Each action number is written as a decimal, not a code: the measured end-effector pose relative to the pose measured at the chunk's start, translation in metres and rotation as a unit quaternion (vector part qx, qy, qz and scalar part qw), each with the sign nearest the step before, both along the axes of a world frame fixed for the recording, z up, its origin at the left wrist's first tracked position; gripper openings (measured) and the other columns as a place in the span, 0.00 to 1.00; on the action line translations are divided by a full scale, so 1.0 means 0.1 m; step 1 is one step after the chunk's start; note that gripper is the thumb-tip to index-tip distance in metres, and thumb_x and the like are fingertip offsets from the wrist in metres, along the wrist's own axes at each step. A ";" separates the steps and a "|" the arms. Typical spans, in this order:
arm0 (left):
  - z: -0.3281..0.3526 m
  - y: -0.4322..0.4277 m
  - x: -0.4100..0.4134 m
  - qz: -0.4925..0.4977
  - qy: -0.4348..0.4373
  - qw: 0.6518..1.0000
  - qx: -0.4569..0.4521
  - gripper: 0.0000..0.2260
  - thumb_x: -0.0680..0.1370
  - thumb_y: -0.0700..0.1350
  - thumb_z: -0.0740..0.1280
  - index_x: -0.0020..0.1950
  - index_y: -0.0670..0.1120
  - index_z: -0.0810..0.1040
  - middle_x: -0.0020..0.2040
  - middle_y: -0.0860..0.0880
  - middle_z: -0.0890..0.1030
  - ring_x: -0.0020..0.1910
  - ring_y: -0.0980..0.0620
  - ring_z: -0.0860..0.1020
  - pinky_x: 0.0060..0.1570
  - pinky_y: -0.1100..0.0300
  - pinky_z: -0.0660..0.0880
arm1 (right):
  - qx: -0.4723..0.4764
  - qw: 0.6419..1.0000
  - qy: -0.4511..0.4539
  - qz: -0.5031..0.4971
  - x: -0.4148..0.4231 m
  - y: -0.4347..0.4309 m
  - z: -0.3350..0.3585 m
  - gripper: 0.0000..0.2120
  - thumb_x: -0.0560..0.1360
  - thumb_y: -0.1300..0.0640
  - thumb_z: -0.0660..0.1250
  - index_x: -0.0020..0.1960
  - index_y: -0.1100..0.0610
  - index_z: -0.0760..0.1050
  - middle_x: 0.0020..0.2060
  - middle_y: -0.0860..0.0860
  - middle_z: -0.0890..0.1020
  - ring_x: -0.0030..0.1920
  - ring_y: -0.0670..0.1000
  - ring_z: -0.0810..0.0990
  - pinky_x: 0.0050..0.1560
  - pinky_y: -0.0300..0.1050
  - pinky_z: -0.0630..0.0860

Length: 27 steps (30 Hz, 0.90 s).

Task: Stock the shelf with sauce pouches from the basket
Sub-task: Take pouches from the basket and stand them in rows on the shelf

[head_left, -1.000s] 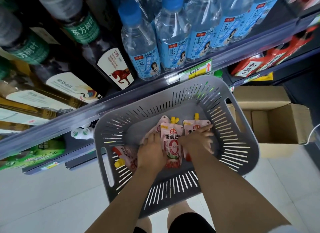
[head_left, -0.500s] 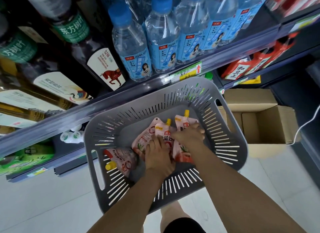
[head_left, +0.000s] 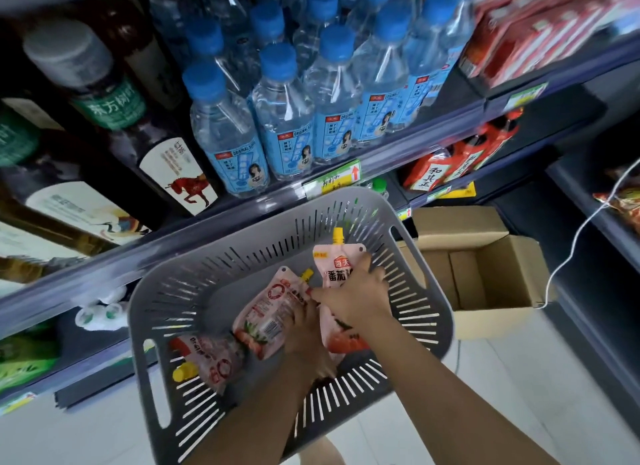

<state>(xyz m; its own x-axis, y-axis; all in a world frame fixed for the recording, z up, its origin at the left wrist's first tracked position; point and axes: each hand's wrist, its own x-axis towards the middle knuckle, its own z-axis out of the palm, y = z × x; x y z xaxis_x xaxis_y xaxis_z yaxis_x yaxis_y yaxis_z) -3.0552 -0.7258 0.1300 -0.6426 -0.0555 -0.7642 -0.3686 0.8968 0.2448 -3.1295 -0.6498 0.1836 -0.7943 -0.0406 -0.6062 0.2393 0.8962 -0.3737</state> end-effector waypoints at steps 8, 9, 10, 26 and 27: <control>0.02 -0.09 -0.05 -0.072 0.058 0.996 0.014 0.60 0.62 0.54 0.79 0.76 0.42 0.37 0.77 0.40 0.47 0.75 0.39 0.54 0.73 0.47 0.57 | -0.004 0.999 0.037 -0.009 -0.04 0.06 0.20 0.59 0.63 0.34 0.71 0.77 0.58 0.40 0.74 0.62 0.53 0.73 0.65 0.54 0.71 0.55 0.57; 0.05 -0.09 -0.05 -0.096 0.067 0.993 0.001 0.59 0.63 0.56 0.79 0.76 0.41 0.39 0.77 0.39 0.48 0.75 0.39 0.55 0.73 0.47 0.58 | -0.002 0.999 0.046 -0.009 -0.04 0.07 0.24 0.59 0.63 0.35 0.72 0.77 0.59 0.40 0.73 0.61 0.54 0.72 0.65 0.55 0.70 0.55 0.58; 0.09 -0.10 -0.05 -0.132 0.074 0.988 -0.014 0.59 0.63 0.58 0.78 0.76 0.40 0.39 0.77 0.38 0.45 0.75 0.38 0.53 0.73 0.46 0.56 | 0.000 0.998 0.056 -0.009 -0.04 0.07 0.28 0.59 0.63 0.35 0.72 0.77 0.59 0.40 0.72 0.61 0.55 0.71 0.65 0.56 0.70 0.56 0.59; 1.22 -0.94 0.66 0.021 0.343 0.939 0.002 0.51 0.54 0.66 0.71 0.71 0.47 0.59 0.58 0.49 0.63 0.60 0.47 0.65 0.60 0.56 0.67 | -0.011 0.976 0.213 -0.034 0.78 -0.17 1.53 0.58 0.66 0.35 0.70 0.77 0.62 0.38 0.75 0.58 0.55 0.73 0.62 0.57 0.67 0.58 0.64; 1.36 -0.99 0.77 0.043 0.355 0.934 0.013 0.51 0.53 0.66 0.72 0.71 0.47 0.59 0.58 0.49 0.64 0.60 0.47 0.66 0.59 0.55 0.68 | -0.019 0.973 0.229 -0.037 0.89 -0.20 1.63 0.58 0.67 0.35 0.70 0.77 0.63 0.38 0.75 0.59 0.54 0.73 0.61 0.57 0.67 0.58 0.64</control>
